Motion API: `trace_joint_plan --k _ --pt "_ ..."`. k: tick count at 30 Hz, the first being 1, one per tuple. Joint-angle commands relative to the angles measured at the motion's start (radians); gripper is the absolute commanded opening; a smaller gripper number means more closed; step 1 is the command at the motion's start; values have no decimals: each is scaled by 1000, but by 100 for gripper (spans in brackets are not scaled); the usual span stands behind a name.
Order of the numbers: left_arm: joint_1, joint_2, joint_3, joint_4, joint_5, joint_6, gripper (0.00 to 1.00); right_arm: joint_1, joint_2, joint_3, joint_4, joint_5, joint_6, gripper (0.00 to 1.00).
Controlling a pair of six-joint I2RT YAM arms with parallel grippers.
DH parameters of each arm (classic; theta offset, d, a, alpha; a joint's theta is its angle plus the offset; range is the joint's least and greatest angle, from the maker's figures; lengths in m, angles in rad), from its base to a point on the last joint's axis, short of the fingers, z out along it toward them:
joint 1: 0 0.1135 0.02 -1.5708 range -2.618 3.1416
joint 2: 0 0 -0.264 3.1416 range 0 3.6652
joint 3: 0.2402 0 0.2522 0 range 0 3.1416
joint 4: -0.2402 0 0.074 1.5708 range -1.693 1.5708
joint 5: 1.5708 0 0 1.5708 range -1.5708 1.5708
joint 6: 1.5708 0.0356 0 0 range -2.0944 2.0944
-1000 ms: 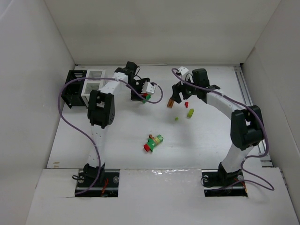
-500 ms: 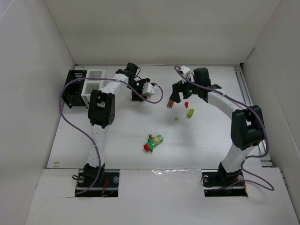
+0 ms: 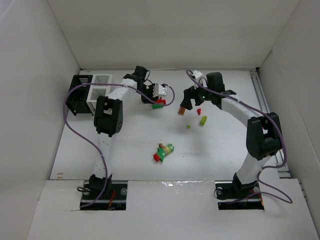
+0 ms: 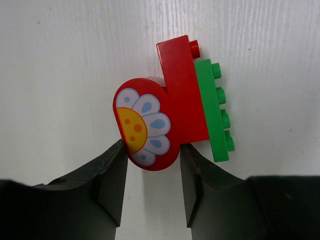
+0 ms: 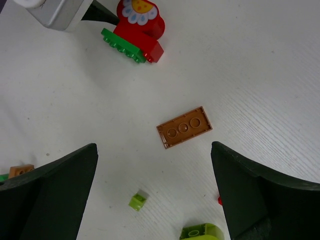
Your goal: Sort the legos into containers by color
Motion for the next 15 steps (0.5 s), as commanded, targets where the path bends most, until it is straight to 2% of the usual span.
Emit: trace_joint_plan --k 1,3,4,8,11,15 --pt "4 -12 40 16 19 -57 31 -4 -15 40 24 -39 18 99" --pt "4 -12 40 7 31 -57 24 -4 -6 40 25 -53 28 99" --pt "4 -12 26 7 41 -46 15 -4 -6 40 25 -53 28 99" --pt "13 -46 -13 7 70 -46 4 -4 3 40 35 -53 67 99" --pt "13 -72 -34 7 79 -76 0 -4 12 50 81 -53 150 100" --pt "13 -119 -49 63 117 -228 0 -4 58 71 149 -112 291 100"
